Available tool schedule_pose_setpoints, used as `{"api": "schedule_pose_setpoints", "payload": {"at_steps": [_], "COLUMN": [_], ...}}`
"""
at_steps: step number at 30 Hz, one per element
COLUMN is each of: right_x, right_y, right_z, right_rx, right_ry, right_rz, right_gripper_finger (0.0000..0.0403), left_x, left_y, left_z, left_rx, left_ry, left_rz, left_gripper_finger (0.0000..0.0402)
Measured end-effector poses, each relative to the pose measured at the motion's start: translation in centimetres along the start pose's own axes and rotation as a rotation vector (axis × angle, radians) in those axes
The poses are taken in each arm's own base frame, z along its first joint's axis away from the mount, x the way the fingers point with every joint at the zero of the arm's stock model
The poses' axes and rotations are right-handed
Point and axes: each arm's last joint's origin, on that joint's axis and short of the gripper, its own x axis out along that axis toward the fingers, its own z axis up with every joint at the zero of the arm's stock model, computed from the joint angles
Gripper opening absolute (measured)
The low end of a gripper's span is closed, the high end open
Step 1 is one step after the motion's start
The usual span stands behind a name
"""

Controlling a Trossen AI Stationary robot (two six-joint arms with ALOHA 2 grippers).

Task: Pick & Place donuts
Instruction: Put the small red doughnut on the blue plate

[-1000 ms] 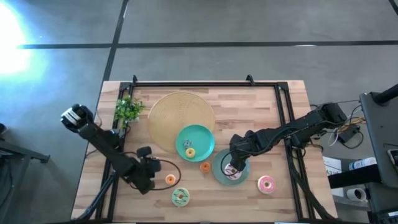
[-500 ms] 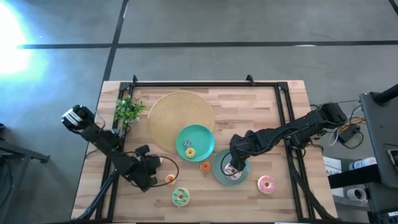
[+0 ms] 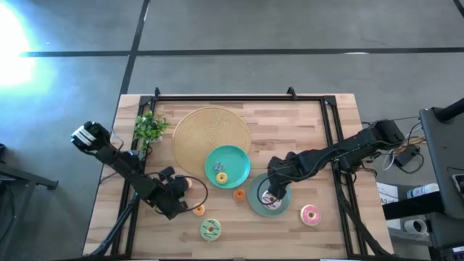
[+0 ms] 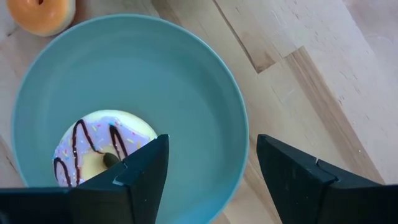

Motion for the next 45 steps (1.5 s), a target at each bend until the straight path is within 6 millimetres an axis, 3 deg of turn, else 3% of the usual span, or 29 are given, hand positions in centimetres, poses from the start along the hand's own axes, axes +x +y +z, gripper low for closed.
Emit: {"api": "schedule_pose_setpoints", "payload": {"at_steps": [4,8,13,20,24,31,45], "right_x": [-0.6,-1.4,-2.3,-4.0,-5.8,-6.0,-5.7], "right_y": [0.7,1.2,1.4,3.1,4.2,4.7,5.2], "right_z": [0.7,1.6,2.9,5.7,7.3,9.0,9.3], "right_rx": [-0.025,-0.089,-0.193,-0.556,-0.704,-0.824,-0.89], "right_ry": [-0.049,-0.109,-0.19,-0.464,-0.631,-0.656,-0.643], "right_rz": [0.053,0.066,0.05,0.142,0.156,0.115,0.169], "right_gripper_finger": [0.0235,0.0235,0.0235,0.0235,0.0233,0.0235,0.0228], "left_x": [-1.3,-4.2,-7.6,-9.9,-9.6,-7.7,-4.1], "left_y": [-0.2,-0.2,1.1,3.2,3.9,4.2,3.1], "left_z": [0.8,2.6,4.7,8.0,9.6,12.5,17.4], "left_rx": [-0.088,-0.14,-0.219,-0.32,-0.332,-0.289,-0.165], "left_ry": [-0.006,-0.071,-0.191,-0.448,-0.535,-0.518,-0.457], "left_rz": [-0.064,-0.198,-0.38,-0.716,-0.782,-0.763,-0.714], "left_gripper_finger": [0.0001,0.0001,0.0,0.0,0.0,0.0,0.0]}}
